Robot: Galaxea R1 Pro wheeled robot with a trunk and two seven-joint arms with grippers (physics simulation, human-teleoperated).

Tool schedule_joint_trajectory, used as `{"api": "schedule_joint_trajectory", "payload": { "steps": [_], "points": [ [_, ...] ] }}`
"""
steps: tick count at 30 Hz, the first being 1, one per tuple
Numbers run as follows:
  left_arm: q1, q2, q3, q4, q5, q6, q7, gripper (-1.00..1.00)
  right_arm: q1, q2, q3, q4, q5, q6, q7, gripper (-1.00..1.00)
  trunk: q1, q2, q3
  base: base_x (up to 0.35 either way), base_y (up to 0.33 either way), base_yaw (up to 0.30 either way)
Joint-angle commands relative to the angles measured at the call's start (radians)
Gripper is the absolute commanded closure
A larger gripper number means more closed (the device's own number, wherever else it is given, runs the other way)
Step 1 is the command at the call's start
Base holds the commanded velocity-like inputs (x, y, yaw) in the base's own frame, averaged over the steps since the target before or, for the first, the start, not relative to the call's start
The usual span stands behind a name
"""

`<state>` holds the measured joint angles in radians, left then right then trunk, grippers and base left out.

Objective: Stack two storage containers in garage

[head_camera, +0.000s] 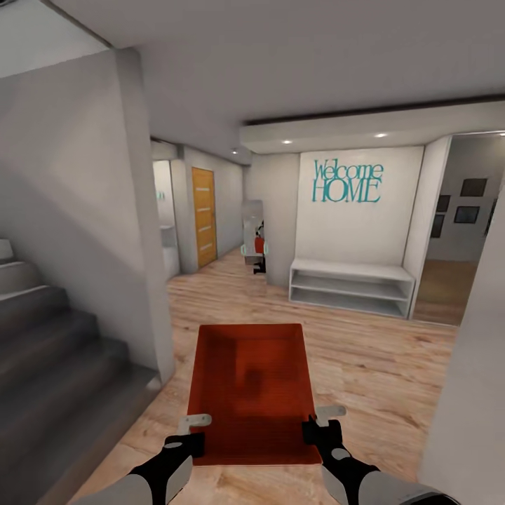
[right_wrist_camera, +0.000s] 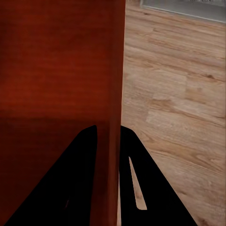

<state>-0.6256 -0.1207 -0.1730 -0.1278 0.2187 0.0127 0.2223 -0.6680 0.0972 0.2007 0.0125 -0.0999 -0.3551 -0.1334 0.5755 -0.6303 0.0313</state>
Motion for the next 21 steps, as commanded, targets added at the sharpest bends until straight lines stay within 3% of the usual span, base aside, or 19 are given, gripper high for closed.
{"api": "schedule_joint_trajectory", "payload": {
  "steps": [1,21],
  "points": [
    [0.0,0.004,0.0,-0.004,-0.009,-0.03,0.011,1.0,0.0,0.0,-0.033,0.004,-0.03,-0.006,-0.003,1.0,0.001,0.0,0.0,0.322,0.0,0.0],
    [0.0,0.004,-0.001,-0.004,-0.009,-0.03,0.011,1.0,0.0,-0.001,-0.033,0.004,-0.03,-0.005,-0.003,1.0,0.001,0.0,0.0,0.322,0.0,0.0]
  ]
}}
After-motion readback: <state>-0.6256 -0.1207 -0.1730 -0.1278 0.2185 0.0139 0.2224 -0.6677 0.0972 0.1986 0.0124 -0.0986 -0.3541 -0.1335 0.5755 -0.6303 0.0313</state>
